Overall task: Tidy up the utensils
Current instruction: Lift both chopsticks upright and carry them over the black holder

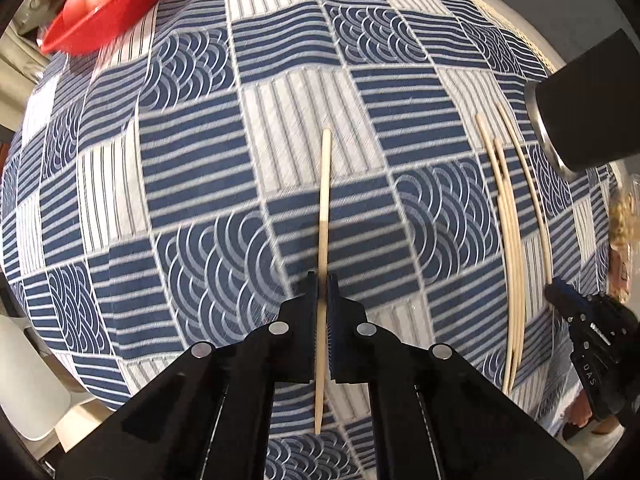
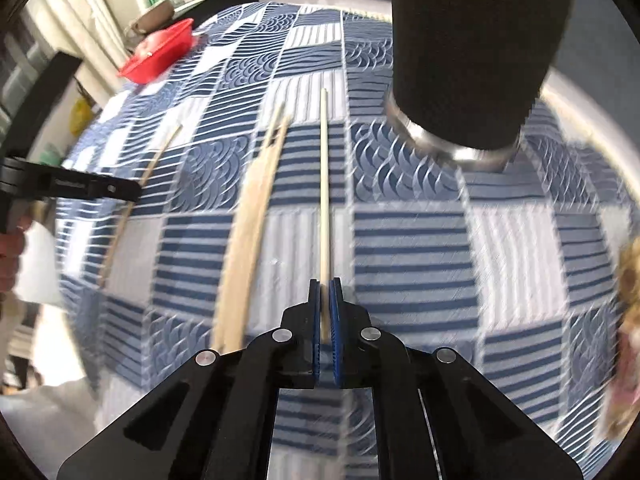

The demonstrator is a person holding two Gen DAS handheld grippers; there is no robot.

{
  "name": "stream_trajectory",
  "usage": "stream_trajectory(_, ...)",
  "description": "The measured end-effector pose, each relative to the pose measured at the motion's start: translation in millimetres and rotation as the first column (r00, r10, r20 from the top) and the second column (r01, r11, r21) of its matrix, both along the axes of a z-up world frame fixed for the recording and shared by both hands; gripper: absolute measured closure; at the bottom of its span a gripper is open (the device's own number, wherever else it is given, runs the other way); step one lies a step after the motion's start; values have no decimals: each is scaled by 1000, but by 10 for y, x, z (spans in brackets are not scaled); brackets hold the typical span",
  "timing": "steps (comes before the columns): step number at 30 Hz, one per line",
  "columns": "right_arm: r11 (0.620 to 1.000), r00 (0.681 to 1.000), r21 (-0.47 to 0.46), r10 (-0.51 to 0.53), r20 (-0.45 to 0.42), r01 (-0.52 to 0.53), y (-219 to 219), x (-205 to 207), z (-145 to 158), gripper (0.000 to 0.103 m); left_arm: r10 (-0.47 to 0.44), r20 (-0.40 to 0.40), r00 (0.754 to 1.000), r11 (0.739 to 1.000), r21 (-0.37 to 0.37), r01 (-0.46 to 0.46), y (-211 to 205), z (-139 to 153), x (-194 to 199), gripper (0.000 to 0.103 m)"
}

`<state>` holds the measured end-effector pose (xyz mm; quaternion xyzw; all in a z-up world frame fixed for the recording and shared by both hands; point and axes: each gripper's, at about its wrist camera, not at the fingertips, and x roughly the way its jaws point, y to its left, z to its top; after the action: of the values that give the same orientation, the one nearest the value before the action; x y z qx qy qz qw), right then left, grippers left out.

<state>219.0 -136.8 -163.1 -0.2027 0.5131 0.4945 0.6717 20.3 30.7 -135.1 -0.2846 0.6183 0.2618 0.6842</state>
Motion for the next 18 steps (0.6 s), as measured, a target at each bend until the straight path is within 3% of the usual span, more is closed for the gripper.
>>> stream_trajectory(3, 998, 996, 21, -63, -61, 64, -196, -12, 21, 98, -34, -12, 999, 999, 1, 34, -27, 17, -166, 99)
stream_trajectory(4, 993, 986, 40, -107, -124, 113, -270, 9, 23, 98, -36, -22, 999, 999, 12, 36, -22, 9, -239, 99)
stream_trajectory(7, 964, 933, 69, -230, -276, 258, -431, 37, 9, 98, -16, -8, 1000, 1000, -24, 16, 39, -44, -318, 99)
stream_trajectory(9, 932, 892, 88, -306, -333, 352, -547, 5, 57, 98, -31, 8, 999, 999, -22, 31, 232, -55, -390, 99)
stream_trajectory(13, 881, 844, 109, -396, -362, 460, -684, -77, 260, 98, -114, 30, 993, 993, 14, 114, 344, 54, -391, 99)
stream_trajectory(18, 850, 836, 133, -453, -310, 509, -709, -174, 615, 98, -229, 73, 971, 973, 40, 227, 429, 273, -425, 98)
